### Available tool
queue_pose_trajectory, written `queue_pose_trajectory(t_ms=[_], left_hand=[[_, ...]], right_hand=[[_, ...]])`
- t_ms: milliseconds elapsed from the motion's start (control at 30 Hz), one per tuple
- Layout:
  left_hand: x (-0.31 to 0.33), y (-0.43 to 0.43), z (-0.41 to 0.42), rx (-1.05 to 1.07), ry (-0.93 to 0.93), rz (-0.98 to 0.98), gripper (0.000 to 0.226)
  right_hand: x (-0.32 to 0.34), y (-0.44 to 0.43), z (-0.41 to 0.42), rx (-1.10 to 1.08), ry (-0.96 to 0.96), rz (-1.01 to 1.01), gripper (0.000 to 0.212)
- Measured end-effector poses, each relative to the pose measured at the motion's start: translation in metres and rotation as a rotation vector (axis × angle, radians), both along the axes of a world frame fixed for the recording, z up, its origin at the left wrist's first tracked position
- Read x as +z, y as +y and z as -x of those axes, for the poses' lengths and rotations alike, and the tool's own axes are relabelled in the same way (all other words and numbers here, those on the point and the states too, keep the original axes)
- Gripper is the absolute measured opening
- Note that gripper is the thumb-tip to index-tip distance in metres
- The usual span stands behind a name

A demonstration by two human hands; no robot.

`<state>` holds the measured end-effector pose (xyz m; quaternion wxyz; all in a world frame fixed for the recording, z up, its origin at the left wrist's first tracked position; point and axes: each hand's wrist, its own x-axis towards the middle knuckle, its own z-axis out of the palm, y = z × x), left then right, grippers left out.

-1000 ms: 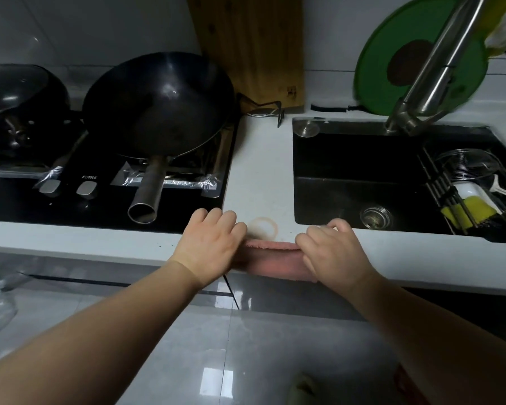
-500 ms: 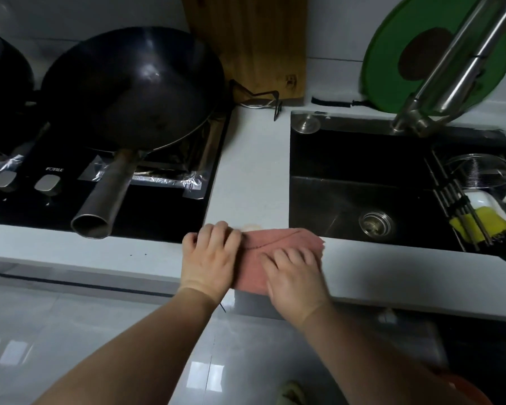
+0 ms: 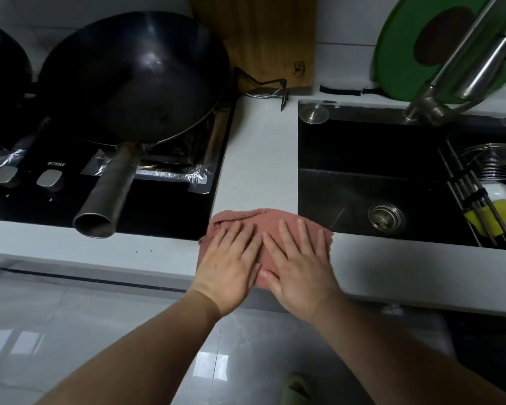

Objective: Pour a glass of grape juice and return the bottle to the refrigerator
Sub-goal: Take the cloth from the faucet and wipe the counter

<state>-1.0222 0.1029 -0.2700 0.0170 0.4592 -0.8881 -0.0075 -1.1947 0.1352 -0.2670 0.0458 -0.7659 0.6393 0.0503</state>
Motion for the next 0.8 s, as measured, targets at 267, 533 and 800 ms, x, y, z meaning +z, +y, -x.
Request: queue_pose_trajectory(t_ms=[267,533,800], left_hand=[[0.009,-0.025,0.000,0.175,-0.183,-0.220,0.085],[0.013,-0.078,0.029,0.178,-0.112,-0.324,0.065],[0.004,-0.139,0.057,0.238,-0.057,-0.325,0.063]], right_hand=[[-0.006,-0.012,-0.012,-0.031,-0.109,-0.053,0.073],[-0.002,-0.072,0.003,0.027,-0.150,-0.084,0.080],[-0.008,-0.136,0.024,-0.019,-0.251,-0.068,0.065]])
